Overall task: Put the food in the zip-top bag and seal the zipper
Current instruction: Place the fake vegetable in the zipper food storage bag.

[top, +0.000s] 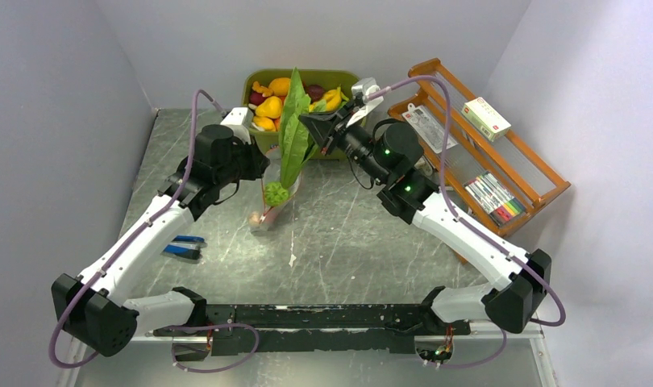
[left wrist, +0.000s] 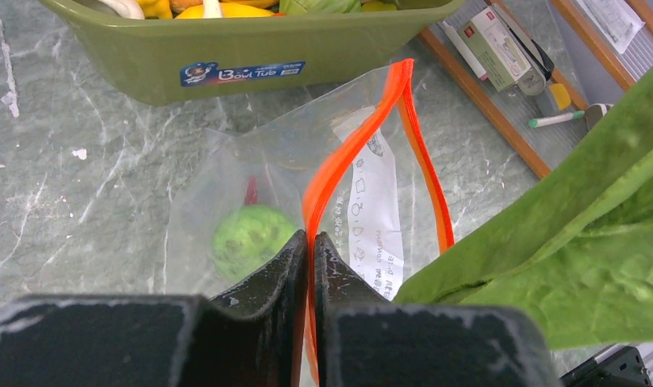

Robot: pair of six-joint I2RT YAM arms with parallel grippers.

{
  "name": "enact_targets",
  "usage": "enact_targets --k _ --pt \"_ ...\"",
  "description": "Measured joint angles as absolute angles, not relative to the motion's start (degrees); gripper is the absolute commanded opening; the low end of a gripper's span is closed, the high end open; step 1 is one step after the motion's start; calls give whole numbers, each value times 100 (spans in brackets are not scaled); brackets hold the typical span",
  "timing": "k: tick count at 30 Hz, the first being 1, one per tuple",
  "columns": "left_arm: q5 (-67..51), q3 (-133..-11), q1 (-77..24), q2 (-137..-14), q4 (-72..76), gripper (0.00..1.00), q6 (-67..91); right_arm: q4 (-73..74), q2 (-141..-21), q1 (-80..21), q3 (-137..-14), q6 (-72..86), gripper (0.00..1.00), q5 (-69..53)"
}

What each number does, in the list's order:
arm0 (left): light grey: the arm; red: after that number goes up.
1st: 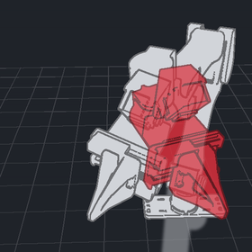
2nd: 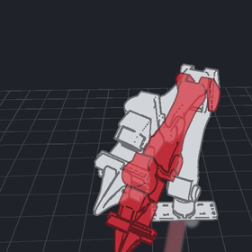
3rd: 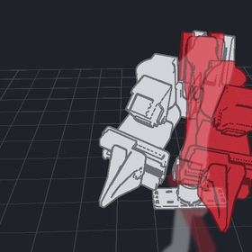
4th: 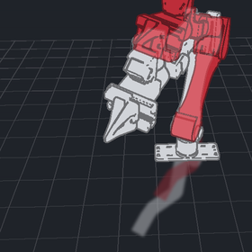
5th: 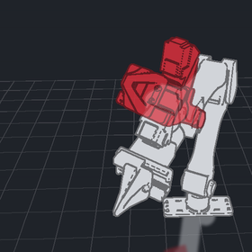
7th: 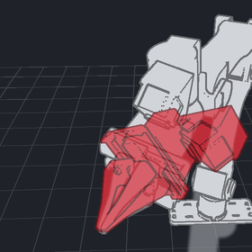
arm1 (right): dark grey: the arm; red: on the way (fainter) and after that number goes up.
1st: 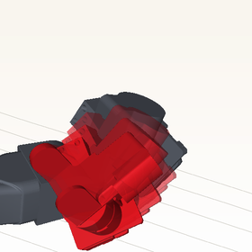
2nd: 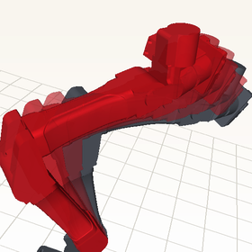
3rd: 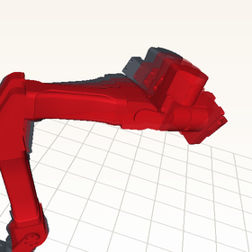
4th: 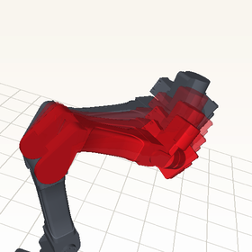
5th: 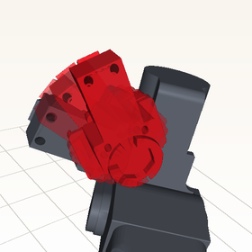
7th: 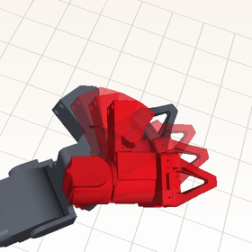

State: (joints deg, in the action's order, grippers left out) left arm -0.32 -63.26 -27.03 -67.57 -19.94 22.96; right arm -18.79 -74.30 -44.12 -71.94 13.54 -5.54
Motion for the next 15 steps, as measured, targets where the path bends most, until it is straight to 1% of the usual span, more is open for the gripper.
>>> enact_targets --k 8,15 --pt "-32 -6278 -2672 -6783 -1955 7 2296 -1946 -7430 -4681 -7150 1396 0 -301" --pt "-34 -6215 -2672 -6783 -1944 7 2296 -2053 -7450 -5022 -6810 1350 0 108"
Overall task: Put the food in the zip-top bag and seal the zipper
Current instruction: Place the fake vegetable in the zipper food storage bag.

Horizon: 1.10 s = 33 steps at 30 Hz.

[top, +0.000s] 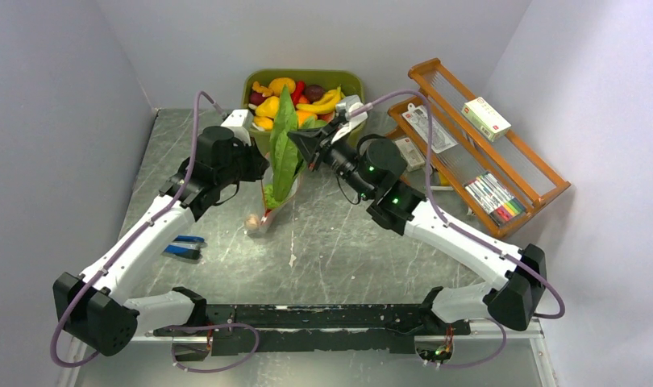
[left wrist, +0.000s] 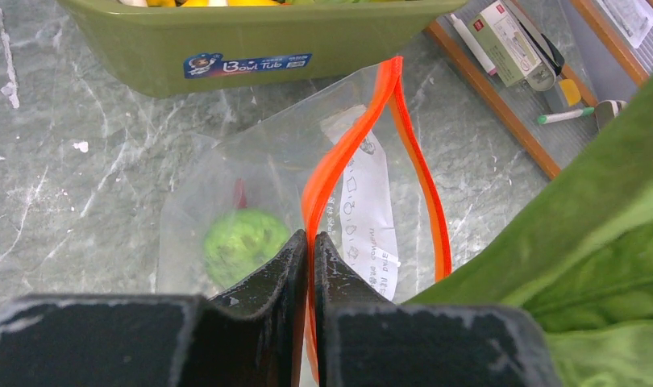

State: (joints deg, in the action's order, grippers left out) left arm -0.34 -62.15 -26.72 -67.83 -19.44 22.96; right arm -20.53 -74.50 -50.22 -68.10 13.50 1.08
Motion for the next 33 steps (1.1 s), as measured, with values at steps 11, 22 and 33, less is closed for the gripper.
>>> enact_targets --k 11,22,33 --pt "-32 -6125 -2663 -6783 -1859 7 2296 -2112 -7467 -5524 -6348 1645 0 1114" --pt "-34 -6025 -2639 -6772 -1769 7 2298 -1765 -7878 -5734 -5887 2727 0 1538" --pt "-32 -5806 -2639 -6761 -1699 7 2294 -578 -8307 -5734 -6344 3212 56 1682"
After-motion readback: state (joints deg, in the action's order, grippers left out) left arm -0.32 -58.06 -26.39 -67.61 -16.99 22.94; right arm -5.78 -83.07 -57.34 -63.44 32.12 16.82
